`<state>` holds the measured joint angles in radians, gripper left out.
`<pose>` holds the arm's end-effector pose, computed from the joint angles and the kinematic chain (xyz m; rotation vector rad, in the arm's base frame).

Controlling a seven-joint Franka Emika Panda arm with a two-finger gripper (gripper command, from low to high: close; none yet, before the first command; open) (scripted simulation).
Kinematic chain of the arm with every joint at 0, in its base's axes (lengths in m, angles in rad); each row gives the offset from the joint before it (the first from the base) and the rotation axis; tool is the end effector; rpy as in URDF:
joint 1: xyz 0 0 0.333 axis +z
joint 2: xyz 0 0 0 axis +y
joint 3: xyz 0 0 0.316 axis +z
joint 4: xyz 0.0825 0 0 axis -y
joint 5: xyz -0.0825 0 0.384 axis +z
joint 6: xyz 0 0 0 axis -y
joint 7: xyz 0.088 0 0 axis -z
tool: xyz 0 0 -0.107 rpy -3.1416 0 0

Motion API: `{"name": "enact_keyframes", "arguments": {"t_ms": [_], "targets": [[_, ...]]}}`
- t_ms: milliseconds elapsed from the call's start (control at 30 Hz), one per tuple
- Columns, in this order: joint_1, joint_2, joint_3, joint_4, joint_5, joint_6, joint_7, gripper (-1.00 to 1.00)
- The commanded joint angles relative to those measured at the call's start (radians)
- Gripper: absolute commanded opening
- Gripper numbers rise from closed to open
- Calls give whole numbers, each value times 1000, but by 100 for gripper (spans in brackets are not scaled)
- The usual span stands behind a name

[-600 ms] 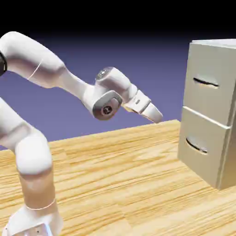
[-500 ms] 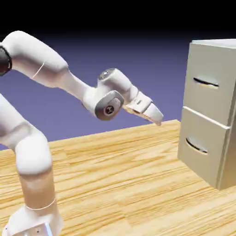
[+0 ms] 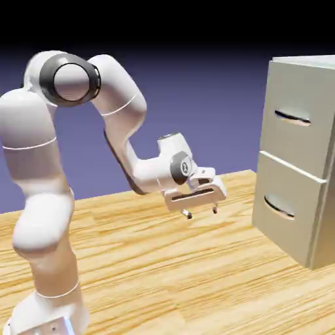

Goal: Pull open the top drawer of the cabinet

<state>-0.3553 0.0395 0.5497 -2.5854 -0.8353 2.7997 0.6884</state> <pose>0.4332 0.1223 0.2580 2.8660 0.3917 0.4310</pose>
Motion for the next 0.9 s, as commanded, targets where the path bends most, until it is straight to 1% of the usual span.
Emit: {"name": "enact_keyframes", "arguments": {"t_ms": [0, 867], "targets": [[-20, 32, 29, 12, -44, -12, -3, 0], [-519, 857, 773, 316, -1174, -334, -74, 0]]}}
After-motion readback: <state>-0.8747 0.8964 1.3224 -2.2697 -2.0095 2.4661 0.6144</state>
